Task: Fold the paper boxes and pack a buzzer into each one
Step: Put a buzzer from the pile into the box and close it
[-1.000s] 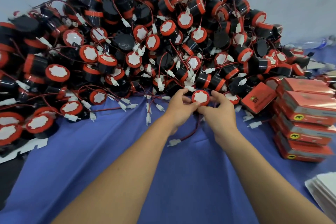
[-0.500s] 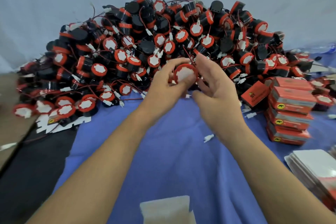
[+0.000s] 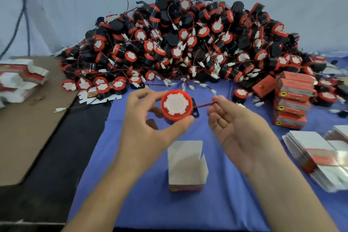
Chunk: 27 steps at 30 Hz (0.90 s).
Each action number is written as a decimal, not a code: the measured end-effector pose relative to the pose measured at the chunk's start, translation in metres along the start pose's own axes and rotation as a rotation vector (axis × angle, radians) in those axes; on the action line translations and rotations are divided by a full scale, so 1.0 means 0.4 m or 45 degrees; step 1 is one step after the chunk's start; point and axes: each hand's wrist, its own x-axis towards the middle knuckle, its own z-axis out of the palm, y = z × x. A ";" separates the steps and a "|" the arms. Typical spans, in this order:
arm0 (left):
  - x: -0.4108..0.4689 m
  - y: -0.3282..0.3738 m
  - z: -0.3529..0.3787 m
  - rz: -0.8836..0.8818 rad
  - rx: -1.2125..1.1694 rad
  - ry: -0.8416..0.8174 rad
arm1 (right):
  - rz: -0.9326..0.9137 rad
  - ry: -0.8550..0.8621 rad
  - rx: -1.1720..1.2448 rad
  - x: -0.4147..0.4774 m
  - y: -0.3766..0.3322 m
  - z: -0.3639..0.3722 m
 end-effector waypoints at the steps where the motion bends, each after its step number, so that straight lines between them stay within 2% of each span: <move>1: -0.021 -0.008 -0.014 0.020 0.102 -0.026 | -0.037 0.006 -0.044 -0.009 0.005 -0.007; 6: -0.101 -0.028 -0.041 0.016 0.382 -0.213 | -0.398 0.057 -0.435 -0.039 0.016 -0.044; 9: -0.134 -0.023 -0.034 0.080 0.512 -0.286 | -0.648 0.073 -0.822 -0.052 0.025 -0.058; 11: -0.147 -0.018 -0.024 0.159 0.601 -0.335 | -0.726 0.035 -1.112 -0.057 0.034 -0.066; 18: -0.164 -0.054 -0.003 0.316 0.850 -0.483 | -0.653 -0.151 -1.719 -0.060 0.080 -0.085; 27: -0.206 -0.140 -0.001 0.391 1.066 -0.539 | -0.656 -0.159 -2.035 -0.059 0.144 -0.114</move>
